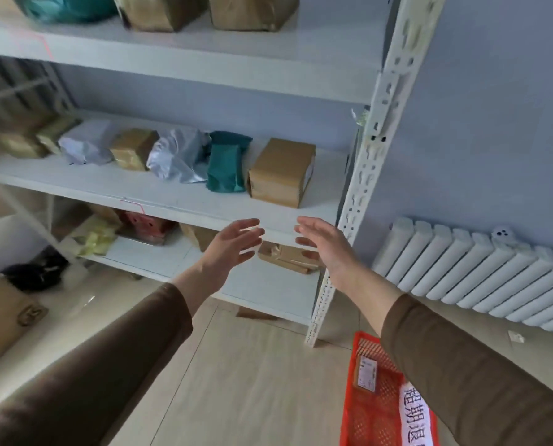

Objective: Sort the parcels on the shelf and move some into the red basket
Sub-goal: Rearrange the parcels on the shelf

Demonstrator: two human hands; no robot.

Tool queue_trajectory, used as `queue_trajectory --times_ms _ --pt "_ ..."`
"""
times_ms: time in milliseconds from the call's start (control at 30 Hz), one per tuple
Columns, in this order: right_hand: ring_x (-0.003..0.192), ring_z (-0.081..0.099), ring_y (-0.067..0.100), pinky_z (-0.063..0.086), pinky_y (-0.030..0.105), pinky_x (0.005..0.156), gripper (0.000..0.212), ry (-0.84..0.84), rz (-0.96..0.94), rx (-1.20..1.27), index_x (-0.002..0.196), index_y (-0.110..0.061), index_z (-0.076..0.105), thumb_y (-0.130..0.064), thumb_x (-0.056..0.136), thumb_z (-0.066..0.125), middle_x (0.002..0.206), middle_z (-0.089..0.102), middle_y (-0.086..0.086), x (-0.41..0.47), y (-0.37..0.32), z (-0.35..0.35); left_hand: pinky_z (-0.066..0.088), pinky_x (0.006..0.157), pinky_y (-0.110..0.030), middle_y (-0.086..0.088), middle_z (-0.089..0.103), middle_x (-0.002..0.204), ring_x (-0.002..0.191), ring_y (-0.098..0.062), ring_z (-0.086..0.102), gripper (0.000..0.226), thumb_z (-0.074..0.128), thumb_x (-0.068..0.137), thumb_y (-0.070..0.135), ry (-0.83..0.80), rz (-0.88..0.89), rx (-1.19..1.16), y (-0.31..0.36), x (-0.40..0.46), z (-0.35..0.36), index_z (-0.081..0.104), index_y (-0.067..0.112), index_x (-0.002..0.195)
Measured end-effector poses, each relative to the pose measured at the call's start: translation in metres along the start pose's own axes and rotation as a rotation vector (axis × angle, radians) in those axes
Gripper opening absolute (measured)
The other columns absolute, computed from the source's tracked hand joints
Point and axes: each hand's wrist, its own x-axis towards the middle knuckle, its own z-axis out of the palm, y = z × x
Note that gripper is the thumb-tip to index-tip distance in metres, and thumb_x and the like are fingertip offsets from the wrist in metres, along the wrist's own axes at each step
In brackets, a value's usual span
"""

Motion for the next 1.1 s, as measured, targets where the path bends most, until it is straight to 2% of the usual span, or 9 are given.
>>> queue_trajectory --times_ms 133,267,367,467,533,667,933,1033,1100 --pt "0.121 0.064 0.014 0.051 0.039 0.108 0.026 0.034 -0.041 -0.007 0.127 -0.026 0.069 -0.032 0.102 0.062 0.126 0.068 -0.009 0.018 -0.04 0.044 0.047 0.113 -0.041 -0.003 0.068 0.136 0.128 -0.021 0.063 0.038 0.061 0.105 0.024 0.004 0.05 0.012 0.032 0.017 -0.06 0.059 0.016 0.141" --pt "0.126 0.056 0.011 0.046 0.033 0.107 0.034 0.056 -0.087 -0.037 0.134 -0.027 0.063 -0.037 0.102 0.061 0.131 0.061 -0.012 0.054 -0.057 0.064 0.044 0.115 -0.04 -0.004 0.064 0.139 0.131 -0.021 0.059 0.039 0.06 0.105 0.025 -0.013 0.061 -0.005 0.048 0.057 -0.088 0.057 0.015 0.142" --pt "0.134 0.049 0.012 0.038 0.034 0.113 0.046 0.114 -0.099 -0.021 0.145 -0.025 0.056 -0.04 0.101 0.062 0.145 0.056 -0.007 0.089 -0.062 0.065 0.04 0.117 -0.037 -0.004 0.058 0.145 0.138 -0.023 0.053 0.043 0.059 0.106 0.028 -0.05 0.067 0.004 0.056 0.094 -0.093 0.053 0.016 0.147" --pt "0.146 0.041 0.016 0.032 0.032 0.11 0.055 0.173 -0.079 -0.01 0.152 -0.029 0.048 -0.042 0.101 0.061 0.159 0.044 -0.005 0.127 -0.063 0.062 0.029 0.126 -0.04 -0.002 0.049 0.154 0.145 -0.022 0.043 0.048 0.057 0.106 0.032 -0.066 0.07 0.036 0.065 0.133 -0.093 0.048 0.02 0.152" --pt "0.151 0.036 0.018 0.03 0.034 0.109 0.058 0.224 -0.06 0.006 0.155 -0.032 0.043 -0.044 0.101 0.061 0.164 0.038 -0.004 0.151 -0.065 0.06 0.024 0.129 -0.042 -0.001 0.043 0.16 0.149 -0.022 0.037 0.051 0.057 0.106 0.034 -0.06 0.058 0.046 0.071 0.161 -0.093 0.044 0.023 0.154" --pt "0.156 0.027 0.02 0.028 0.04 0.118 0.066 0.319 -0.005 0.017 0.161 -0.031 0.031 -0.042 0.103 0.059 0.17 0.026 -0.005 0.192 -0.07 0.055 0.016 0.13 -0.047 0.0 0.029 0.17 0.157 -0.025 0.024 0.065 0.061 0.103 0.04 -0.071 0.0 0.072 0.077 0.215 -0.094 0.034 0.027 0.162" --pt "0.158 0.019 0.026 0.022 0.047 0.124 0.081 0.42 0.229 0.063 0.166 -0.031 0.011 -0.051 0.102 0.056 0.174 0.013 -0.003 0.256 -0.054 0.051 0.014 0.128 -0.05 0.0 0.008 0.175 0.161 -0.029 0.014 0.081 0.058 0.102 0.05 -0.164 -0.228 0.175 0.082 0.303 -0.084 0.011 0.034 0.166" --pt "0.159 0.018 0.029 0.019 0.051 0.124 0.088 0.452 0.325 0.17 0.166 -0.032 0.007 -0.054 0.099 0.06 0.174 0.011 -0.002 0.269 -0.049 0.06 0.018 0.126 -0.05 0.0 0.015 0.174 0.159 -0.03 0.019 0.075 0.056 0.104 0.048 -0.226 -0.286 0.232 0.079 0.326 -0.082 0.016 0.03 0.165" --pt "0.158 0.019 0.028 0.021 0.051 0.126 0.089 0.482 0.367 0.215 0.166 -0.029 0.008 -0.055 0.098 0.06 0.174 0.013 0.0 0.277 -0.045 0.065 0.029 0.124 -0.05 -0.002 0.039 0.163 0.149 -0.033 0.039 0.061 0.058 0.105 0.039 -0.273 -0.324 0.214 0.073 0.34 -0.083 0.034 0.024 0.158"
